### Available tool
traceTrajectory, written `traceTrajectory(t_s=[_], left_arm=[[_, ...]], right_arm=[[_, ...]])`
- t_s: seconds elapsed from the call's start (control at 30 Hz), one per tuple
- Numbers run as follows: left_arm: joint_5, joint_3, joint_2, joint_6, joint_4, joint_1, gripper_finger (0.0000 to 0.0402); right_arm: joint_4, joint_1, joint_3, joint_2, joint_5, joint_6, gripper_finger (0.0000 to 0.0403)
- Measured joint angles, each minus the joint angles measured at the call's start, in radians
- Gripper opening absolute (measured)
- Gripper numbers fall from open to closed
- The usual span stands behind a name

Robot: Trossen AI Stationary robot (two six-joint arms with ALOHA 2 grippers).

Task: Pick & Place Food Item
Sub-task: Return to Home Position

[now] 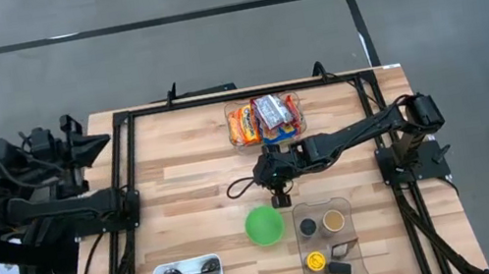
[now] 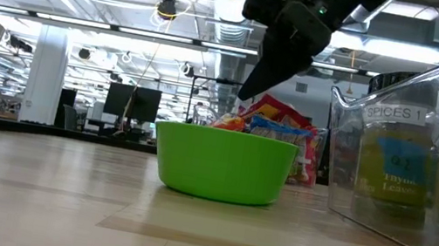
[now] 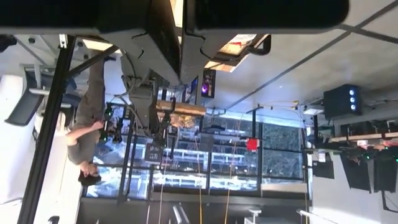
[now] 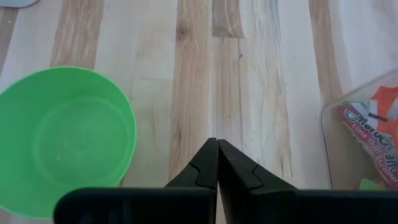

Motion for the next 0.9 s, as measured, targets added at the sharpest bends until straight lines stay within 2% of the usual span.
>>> traceTrajectory(t_s=[0.53, 0.9], left_arm=[[0.0, 0.0, -0.13, -0.004, -0.035, 0.0, 0.0007], [-0.012, 0.0, -0.171, -0.008, -0.048, 0.0, 0.0007]], right_arm=[[0.012, 0.0, 0.0, 0.0, 0.0, 0.0, 0.0], [0.015, 0.0, 0.0, 0.0, 0.0, 0.0, 0.0]])
